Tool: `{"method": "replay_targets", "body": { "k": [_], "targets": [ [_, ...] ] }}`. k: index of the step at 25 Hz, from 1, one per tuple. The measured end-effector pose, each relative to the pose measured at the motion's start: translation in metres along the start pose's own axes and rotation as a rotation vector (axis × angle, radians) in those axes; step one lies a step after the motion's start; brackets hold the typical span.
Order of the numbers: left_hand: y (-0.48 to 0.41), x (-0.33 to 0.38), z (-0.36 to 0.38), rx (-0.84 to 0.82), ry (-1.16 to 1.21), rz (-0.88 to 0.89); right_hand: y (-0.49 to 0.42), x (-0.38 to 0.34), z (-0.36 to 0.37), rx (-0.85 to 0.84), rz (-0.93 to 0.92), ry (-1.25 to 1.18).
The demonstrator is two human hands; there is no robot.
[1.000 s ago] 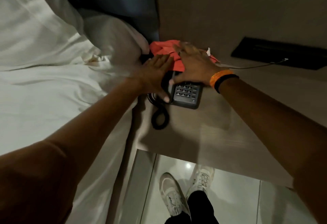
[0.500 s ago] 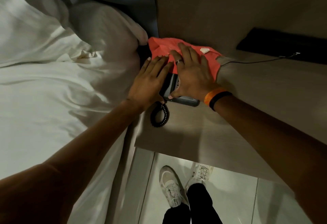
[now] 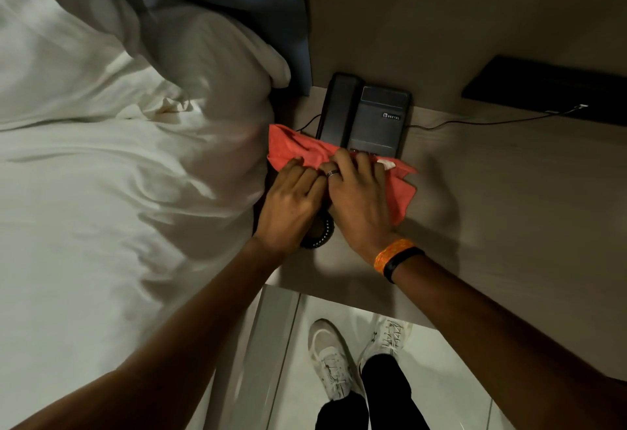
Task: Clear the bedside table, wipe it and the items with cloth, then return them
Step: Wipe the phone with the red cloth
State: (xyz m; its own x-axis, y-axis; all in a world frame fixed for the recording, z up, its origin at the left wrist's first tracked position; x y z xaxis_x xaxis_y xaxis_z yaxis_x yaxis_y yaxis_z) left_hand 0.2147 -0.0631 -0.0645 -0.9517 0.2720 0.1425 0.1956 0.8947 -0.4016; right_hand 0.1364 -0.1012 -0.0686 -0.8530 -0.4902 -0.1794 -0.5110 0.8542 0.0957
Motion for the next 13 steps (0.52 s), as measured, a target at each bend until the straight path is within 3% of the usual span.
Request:
{"method": "replay_targets", "body": {
  "k": [5, 7, 11, 13],
  "targets": [
    [0.012, 0.015, -0.011, -0.154, 0.029, 0.018, 0.013, -0.003, -0.004, -0.13, -0.061, -0.11],
    [0.005, 0.024, -0.022, -0.142, 0.035, 0.057, 0.017, 0.012, -0.015, -0.145, -0.014, -0.21],
    [-0.074, 0.038, -0.036, 0.051, 0.071, 0.122, -0.003, 0.072, -0.063, 0.163, 0.165, -0.321],
    [-0.113, 0.028, -0.022, -0.015, 0.026, 0.073, -0.021, 0.096, -0.075, 0.241, 0.185, -0.261]
  ]
}}
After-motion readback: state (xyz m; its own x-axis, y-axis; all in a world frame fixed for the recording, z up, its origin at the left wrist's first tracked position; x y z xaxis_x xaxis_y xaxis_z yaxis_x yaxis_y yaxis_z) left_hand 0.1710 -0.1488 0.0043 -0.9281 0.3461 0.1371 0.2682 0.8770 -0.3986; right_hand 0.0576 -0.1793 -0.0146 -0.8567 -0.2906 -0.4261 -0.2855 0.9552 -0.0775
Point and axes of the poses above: each hand's wrist, its own y-axis away from the middle knuckle, its own z-axis out of the palm, x = y × z, the point moved 7 cm from there along -y, towards the middle knuckle, and after that the axes turned 5 degrees about x, right-handed, at the moved point
